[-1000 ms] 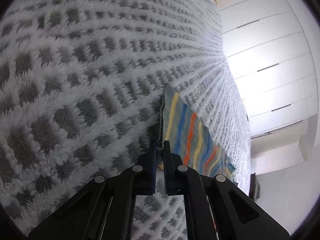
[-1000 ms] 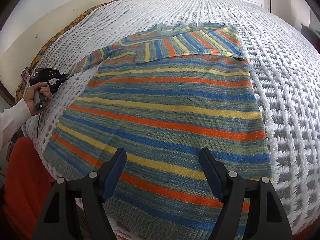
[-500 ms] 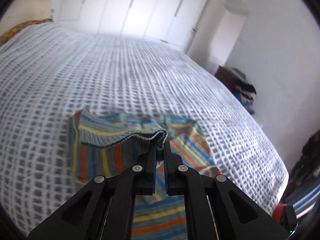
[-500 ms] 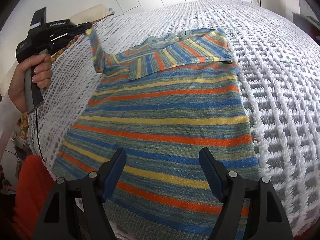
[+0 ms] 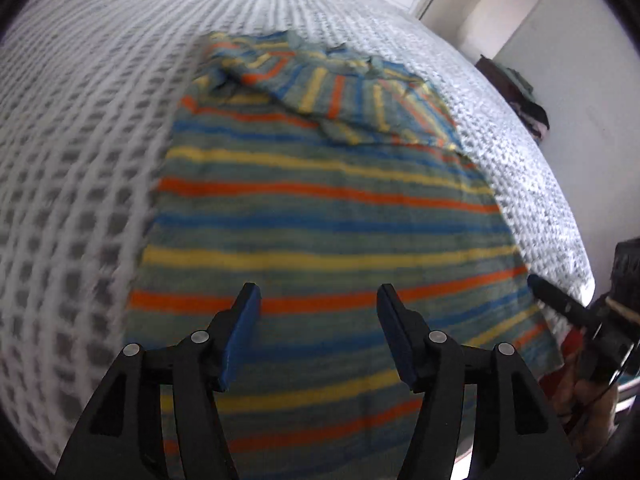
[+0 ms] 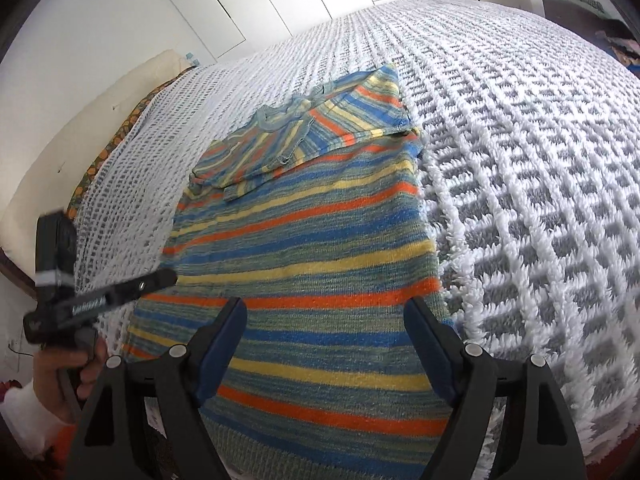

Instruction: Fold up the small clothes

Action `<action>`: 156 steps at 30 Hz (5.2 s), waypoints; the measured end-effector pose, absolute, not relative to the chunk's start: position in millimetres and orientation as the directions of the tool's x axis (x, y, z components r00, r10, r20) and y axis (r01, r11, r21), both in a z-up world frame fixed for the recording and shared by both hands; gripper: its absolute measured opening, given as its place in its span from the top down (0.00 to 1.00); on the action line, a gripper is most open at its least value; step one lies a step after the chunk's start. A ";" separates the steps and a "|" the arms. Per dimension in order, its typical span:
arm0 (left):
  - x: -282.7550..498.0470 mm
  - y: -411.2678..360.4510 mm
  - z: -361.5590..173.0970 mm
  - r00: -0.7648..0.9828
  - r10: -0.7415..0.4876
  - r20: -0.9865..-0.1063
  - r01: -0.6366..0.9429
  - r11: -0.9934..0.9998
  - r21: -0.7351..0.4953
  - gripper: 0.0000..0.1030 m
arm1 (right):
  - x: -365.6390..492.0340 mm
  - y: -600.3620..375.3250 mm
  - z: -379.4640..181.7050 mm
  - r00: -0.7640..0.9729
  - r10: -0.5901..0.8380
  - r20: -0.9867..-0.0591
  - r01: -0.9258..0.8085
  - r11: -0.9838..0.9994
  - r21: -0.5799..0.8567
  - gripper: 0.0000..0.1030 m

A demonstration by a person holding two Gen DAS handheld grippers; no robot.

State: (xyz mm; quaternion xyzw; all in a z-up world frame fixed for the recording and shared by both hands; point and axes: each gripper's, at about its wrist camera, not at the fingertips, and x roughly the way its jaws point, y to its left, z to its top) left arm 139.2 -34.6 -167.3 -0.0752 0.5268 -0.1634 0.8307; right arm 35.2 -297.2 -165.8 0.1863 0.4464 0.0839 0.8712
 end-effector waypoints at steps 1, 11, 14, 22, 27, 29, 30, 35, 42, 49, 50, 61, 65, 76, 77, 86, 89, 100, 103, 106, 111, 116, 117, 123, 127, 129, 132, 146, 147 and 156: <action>129.9 -25.4 -173.2 0.387 -0.337 -0.858 0.181 0.940 -0.288 0.40 | 35.6 -296.4 -166.1 0.585 0.313 -0.748 0.022 0.916 0.400 0.22; 123.7 9.9 -151.0 0.501 -0.315 -0.806 0.177 0.949 -0.261 0.37 | 24.0 -271.0 -161.3 0.568 0.282 -0.773 -0.005 0.941 0.339 0.22; 175.7 22.2 -139.8 0.546 -0.303 -0.781 0.174 0.953 -0.248 0.36 | 21.7 -262.0 -159.2 0.561 0.285 -0.777 -0.027 0.945 0.327 0.22; 292.2 8.4 -152.8 0.520 -0.221 -0.825 0.206 0.970 -0.130 0.38 | 22.3 -257.6 -164.1 0.540 0.288 -0.791 -0.041 0.948 0.317 0.22; 337.9 -2.6 -182.5 0.495 -0.128 -0.859 0.125 0.989 -0.076 0.47 | 30.6 -264.5 -174.5 0.508 0.301 -0.807 -0.017 0.940 0.339 0.22; 337.2 18.6 -184.8 0.523 -0.038 -0.852 -0.039 0.997 -0.069 0.71 | 35.4 -266.5 -177.4 0.500 0.306 -0.810 -0.012 0.938 0.347 0.22; 329.8 36.6 -184.7 0.535 -0.072 -0.842 -0.132 0.977 -0.168 0.70 | 37.4 -267.1 -177.6 0.501 0.310 -0.808 -0.012 0.936 0.352 0.22; 286.9 51.4 -188.0 0.521 -0.041 -0.853 -0.197 0.966 -0.167 0.63 | 43.0 -264.2 -182.9 0.495 0.319 -0.808 -0.031 0.936 0.351 0.22; 234.3 74.4 -176.6 0.503 -0.188 -0.843 -0.143 0.945 -0.296 0.39 | 43.4 -263.9 -179.4 0.505 0.328 -0.798 -0.044 0.934 0.355 0.22; 143.5 68.4 -159.1 0.463 -0.331 -0.823 0.009 0.930 -0.369 0.39 | 37.4 -275.9 -163.1 0.555 0.304 -0.775 -0.020 0.936 0.353 0.22; 130.1 66.9 -159.3 0.458 -0.350 -0.817 0.026 0.924 -0.381 0.38 | 36.7 -277.4 -161.0 0.559 0.299 -0.774 -0.016 0.936 0.351 0.22; 61.9 37.4 -152.4 0.515 -0.301 -0.802 0.150 0.953 -0.262 0.29 | 18.5 -280.0 -134.4 0.606 0.242 -0.758 -0.007 0.954 0.299 0.21; 66.4 27.9 -159.4 0.507 -0.298 -0.809 0.189 0.954 -0.234 0.29 | 17.3 -271.4 -145.5 0.570 0.227 -0.789 -0.017 0.964 0.265 0.21; 47.0 21.2 -158.2 0.522 -0.303 -0.798 0.232 0.950 -0.209 0.29 | 8.2 -269.3 -164.8 0.514 0.248 -0.821 -0.012 0.959 0.283 0.21; 44.9 22.7 -152.9 0.547 -0.304 -0.780 0.229 0.951 -0.210 0.28 | 7.8 -268.8 -163.5 0.520 0.246 -0.818 -0.013 0.960 0.281 0.21; 51.2 33.5 -151.6 0.593 -0.251 -0.765 0.168 0.968 -0.187 0.27 | 8.0 -261.9 -159.5 0.544 0.219 -0.810 -0.042 0.971 0.235 0.21; 53.9 34.5 -154.5 0.593 -0.242 -0.768 0.157 0.970 -0.184 0.27 | 9.3 -258.6 -161.5 0.541 0.215 -0.813 -0.050 0.973 0.224 0.21; 61.8 60.5 -157.5 0.620 -0.199 -0.759 0.038 0.974 -0.225 0.27 | 11.7 -261.8 -167.9 0.537 0.212 -0.816 -0.032 0.972 0.232 0.21; 62.6 63.8 -158.6 0.619 -0.193 -0.761 0.022 0.973 -0.228 0.27 | 11.8 -260.5 -167.8 0.536 0.212 -0.817 -0.038 0.973 0.227 0.21; 63.4 64.9 -158.8 0.620 -0.186 -0.762 0.015 0.974 -0.225 0.27 | 11.6 -259.4 -167.5 0.537 0.212 -0.817 -0.043 0.974 0.224 0.21; 64.8 67.1 -161.5 0.613 -0.171 -0.771 -0.004 0.976 -0.219 0.27 | 11.3 -259.9 -167.3 0.540 0.211 -0.815 -0.040 0.974 0.225 0.21; 65.1 70.8 -161.0 0.617 -0.162 -0.770 -0.023 0.974 -0.224 0.27 | 10.6 -262.1 -166.7 0.543 0.209 -0.813 -0.034 0.973 0.227 0.21; 65.4 71.4 -161.4 0.616 -0.160 -0.771 -0.027 0.974 -0.224 0.27 | 10.4 -261.7 -166.6 0.545 0.207 -0.812 -0.033 0.974 0.226 0.21; 64.8 73.4 -158.6 0.629 -0.149 -0.763 -0.036 0.975 -0.220 0.27 | 10.1 -261.9 -164.0 0.554 0.204 -0.807 -0.036 0.974 0.222 0.21; 62.2 69.6 -153.1 0.646 -0.168 -0.744 -0.003 0.975 -0.223 0.27 | 10.2 -262.7 -162.5 0.560 0.203 -0.803 -0.035 0.974 0.222 0.21; 61.8 63.8 -152.2 0.643 -0.188 -0.743 0.029 0.975 -0.221 0.27 | 10.1 -262.2 -162.7 0.559 0.204 -0.803 -0.035 0.974 0.223 0.21; 59.6 51.1 -151.1 0.637 -0.216 -0.740 0.090 0.974 -0.208 0.27 | 9.8 -260.4 -163.3 0.557 0.205 -0.805 -0.038 0.974 0.222 0.21; 51.0 10.8 -158.6 0.578 -0.264 -0.772 0.251 0.958 -0.139 0.27 | 9.0 -260.3 -162.5 0.559 0.205 -0.804 -0.039 0.974 0.221 0.21; 51.4 12.2 -158.7 0.578 -0.263 -0.772 0.246 0.959 -0.143 0.27 | 9.2 -260.3 -162.5 0.559 0.205 -0.803 -0.039 0.974 0.222 0.21; 56.8 29.7 -160.4 0.583 -0.243 -0.775 0.160 0.970 -0.184 0.27 | 8.9 -259.9 -163.3 0.555 0.205 -0.806 -0.037 0.974 0.222 0.21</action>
